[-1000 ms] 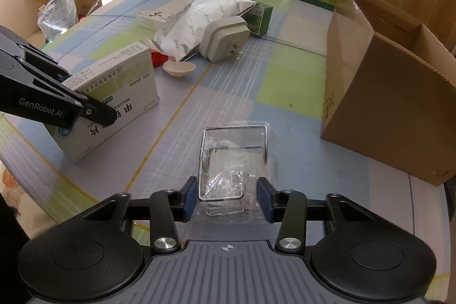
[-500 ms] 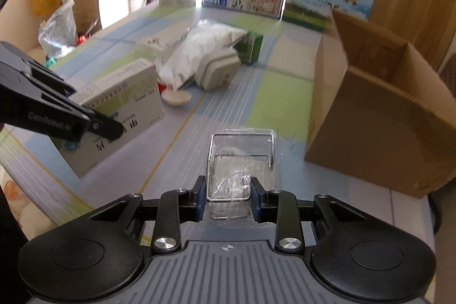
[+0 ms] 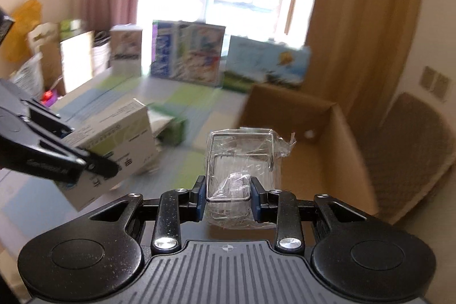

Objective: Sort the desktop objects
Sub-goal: 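Carry the white box and clear container with both tools over the cardboard box, then open both tools to drop the box and container into the cardboard box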

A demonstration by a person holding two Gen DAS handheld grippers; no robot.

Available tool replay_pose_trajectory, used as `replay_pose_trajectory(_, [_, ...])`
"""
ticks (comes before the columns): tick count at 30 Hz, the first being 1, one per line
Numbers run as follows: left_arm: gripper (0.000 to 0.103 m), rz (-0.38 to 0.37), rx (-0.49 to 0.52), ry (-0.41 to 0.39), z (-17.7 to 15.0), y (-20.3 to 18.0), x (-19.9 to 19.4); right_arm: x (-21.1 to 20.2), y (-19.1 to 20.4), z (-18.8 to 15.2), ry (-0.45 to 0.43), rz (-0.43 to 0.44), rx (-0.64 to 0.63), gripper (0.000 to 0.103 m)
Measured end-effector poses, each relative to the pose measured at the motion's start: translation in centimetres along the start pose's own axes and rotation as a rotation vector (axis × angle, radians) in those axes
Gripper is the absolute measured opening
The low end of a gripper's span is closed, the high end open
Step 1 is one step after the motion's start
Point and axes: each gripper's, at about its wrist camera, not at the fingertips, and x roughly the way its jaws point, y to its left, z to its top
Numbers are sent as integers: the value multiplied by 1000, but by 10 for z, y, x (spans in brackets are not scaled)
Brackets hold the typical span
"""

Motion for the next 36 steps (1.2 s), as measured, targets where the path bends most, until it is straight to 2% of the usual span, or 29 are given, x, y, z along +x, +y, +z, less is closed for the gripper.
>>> replay_pose_trajectory(7, [21, -91, 29, -60, 62, -45, 22, 20, -62, 9, 12, -73, 54, 28])
replay_pose_trajectory(16, [21, -143, 36, -69, 114, -76, 68, 52, -100, 18, 38, -69, 93, 28])
replay_pose_trajectory(24, [21, -140, 8, -53, 131, -81, 96, 79, -109, 7, 81, -67, 120, 28])
replay_pose_trajectory(33, [21, -122, 15, -30, 132, -86, 119, 85, -109, -2, 109, -60, 137, 28])
replay_pose_trajectory(36, [26, -121, -1, -38, 130, -84, 120, 85, -108, -4, 113, -57, 140, 28])
